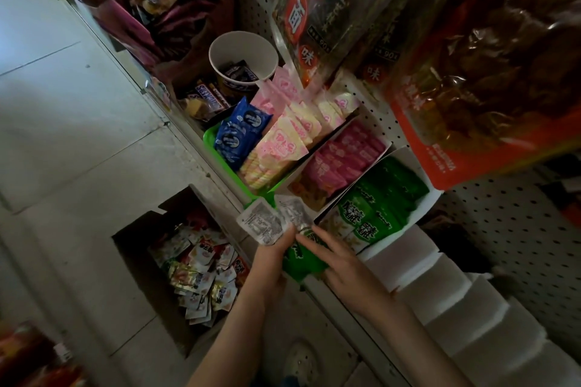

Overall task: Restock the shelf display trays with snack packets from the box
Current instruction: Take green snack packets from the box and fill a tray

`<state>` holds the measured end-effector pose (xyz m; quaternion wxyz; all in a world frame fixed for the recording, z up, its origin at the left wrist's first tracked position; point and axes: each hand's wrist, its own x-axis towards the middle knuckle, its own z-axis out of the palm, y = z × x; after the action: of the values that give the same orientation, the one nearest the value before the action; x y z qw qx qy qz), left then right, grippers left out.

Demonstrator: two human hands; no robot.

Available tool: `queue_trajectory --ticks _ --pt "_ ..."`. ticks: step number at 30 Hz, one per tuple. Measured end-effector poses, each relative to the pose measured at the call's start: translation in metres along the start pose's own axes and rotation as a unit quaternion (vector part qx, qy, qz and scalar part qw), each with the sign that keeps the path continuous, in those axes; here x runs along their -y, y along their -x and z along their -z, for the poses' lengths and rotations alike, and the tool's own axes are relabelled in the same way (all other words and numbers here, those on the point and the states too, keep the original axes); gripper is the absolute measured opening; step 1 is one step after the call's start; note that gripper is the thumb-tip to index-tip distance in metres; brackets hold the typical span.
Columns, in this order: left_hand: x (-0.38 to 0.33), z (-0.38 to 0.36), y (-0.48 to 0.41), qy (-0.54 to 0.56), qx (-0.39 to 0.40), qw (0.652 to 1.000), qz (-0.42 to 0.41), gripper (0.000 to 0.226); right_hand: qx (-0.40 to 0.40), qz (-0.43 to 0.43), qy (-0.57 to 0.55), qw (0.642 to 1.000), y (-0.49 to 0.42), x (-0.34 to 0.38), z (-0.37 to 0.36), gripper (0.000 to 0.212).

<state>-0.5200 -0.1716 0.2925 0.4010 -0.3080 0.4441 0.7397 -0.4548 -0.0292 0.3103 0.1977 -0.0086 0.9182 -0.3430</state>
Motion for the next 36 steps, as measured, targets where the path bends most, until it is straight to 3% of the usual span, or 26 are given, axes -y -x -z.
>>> queue_trajectory --ticks 4,7,9,13,18,22,26,29,33,36 --pt "0.004 0.002 0.002 0.023 0.005 0.999 0.049 0.062 -0.11 -0.019 -0.04 0.993 0.007 -0.011 0.008 0.084" --pt "0.008 0.007 0.002 0.002 -0.012 0.999 0.047 0.059 -0.238 -0.133 -0.105 0.956 0.013 -0.016 0.028 0.047" --pt "0.01 0.01 0.003 -0.007 -0.023 0.999 0.042 0.051 -0.265 -0.232 -0.114 0.929 0.014 -0.027 0.04 0.03" --pt "0.01 0.011 0.006 -0.02 -0.04 0.998 0.036 0.046 -0.22 -0.299 -0.029 0.928 0.01 -0.043 0.05 0.037" --pt "0.013 0.015 0.007 -0.032 -0.035 0.998 0.033 0.048 -0.186 -0.274 0.104 0.938 -0.002 -0.05 0.055 0.038" --pt "0.016 0.015 0.009 -0.035 -0.028 0.999 0.029 0.049 -0.154 -0.259 0.23 0.925 -0.006 -0.057 0.059 0.034" --pt "0.017 0.012 0.011 -0.048 -0.033 0.998 0.025 0.046 -0.044 -0.261 0.318 0.91 -0.016 -0.062 0.054 0.034" --pt "0.019 0.008 0.009 -0.052 -0.031 0.998 0.023 0.046 -0.02 -0.26 0.31 0.914 -0.019 -0.065 0.04 0.03" --pt "0.019 0.007 0.004 -0.054 -0.02 0.998 0.022 0.047 -0.063 -0.287 0.295 0.909 -0.015 -0.062 0.035 0.061" --pt "0.018 0.008 0.001 -0.055 -0.007 0.998 0.014 0.046 -0.104 -0.183 0.097 0.973 -0.006 -0.043 0.03 0.082"
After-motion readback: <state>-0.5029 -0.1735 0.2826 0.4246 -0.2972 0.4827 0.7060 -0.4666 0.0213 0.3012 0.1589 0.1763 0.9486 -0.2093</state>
